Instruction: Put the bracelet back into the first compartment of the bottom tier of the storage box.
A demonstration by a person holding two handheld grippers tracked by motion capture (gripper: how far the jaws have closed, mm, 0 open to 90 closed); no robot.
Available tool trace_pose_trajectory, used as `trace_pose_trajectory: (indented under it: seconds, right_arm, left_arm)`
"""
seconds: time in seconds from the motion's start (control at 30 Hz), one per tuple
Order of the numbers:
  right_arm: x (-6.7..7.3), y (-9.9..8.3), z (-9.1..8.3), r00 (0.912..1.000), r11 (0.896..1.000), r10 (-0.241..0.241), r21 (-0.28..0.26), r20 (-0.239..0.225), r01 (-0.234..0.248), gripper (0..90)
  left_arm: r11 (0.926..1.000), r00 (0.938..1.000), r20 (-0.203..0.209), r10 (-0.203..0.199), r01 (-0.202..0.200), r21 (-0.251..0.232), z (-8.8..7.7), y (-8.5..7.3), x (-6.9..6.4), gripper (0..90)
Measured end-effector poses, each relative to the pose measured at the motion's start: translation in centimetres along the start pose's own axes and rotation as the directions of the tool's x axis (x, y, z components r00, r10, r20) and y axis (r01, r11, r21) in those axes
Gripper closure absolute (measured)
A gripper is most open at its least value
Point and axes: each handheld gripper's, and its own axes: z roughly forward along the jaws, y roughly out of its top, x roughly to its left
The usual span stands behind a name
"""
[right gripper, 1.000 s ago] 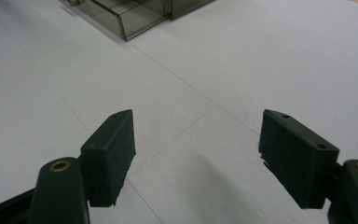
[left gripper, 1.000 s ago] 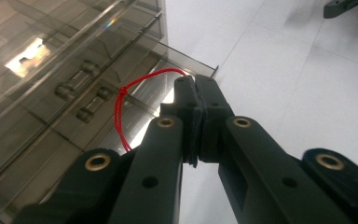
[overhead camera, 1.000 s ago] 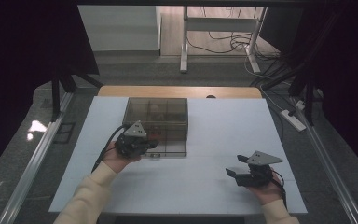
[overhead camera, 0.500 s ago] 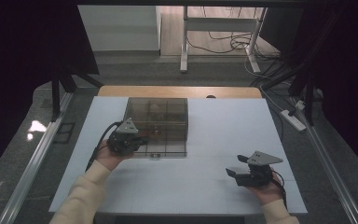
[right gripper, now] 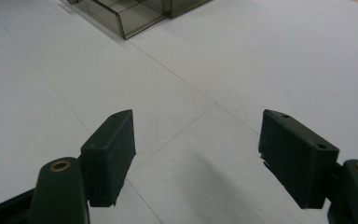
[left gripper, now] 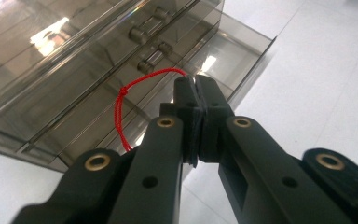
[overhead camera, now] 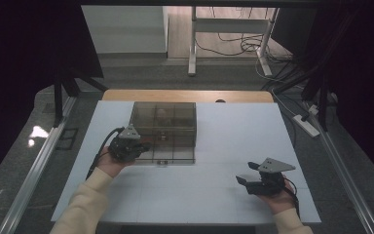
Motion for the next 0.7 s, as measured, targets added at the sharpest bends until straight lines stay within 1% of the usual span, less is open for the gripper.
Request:
trace_pose_trajectory:
  seconds: [0.17,0.47,0.7]
  right_arm:
    - [0.0,0.0,0.0,1.0000,1.000,-0.003,0.005,0.001,0.003,26.5]
    - [0.0,0.0,0.1,1.0000,1.000,-0.003,0.008,0.001,0.003,26.5]
    - [0.0,0.0,0.1,1.0000,1.000,-0.003,0.009,0.002,0.003,26.5]
  left_arm:
    - [0.9998,0.9999,-0.008,-0.010,0.010,0.016,0.3,-0.4,0.4,87.9]
    - [0.9975,0.9996,-0.025,-0.014,0.016,0.069,1.3,-1.0,0.8,87.8]
    - [0.9960,0.9993,-0.028,-0.024,0.026,0.086,1.8,-1.4,1.1,87.7]
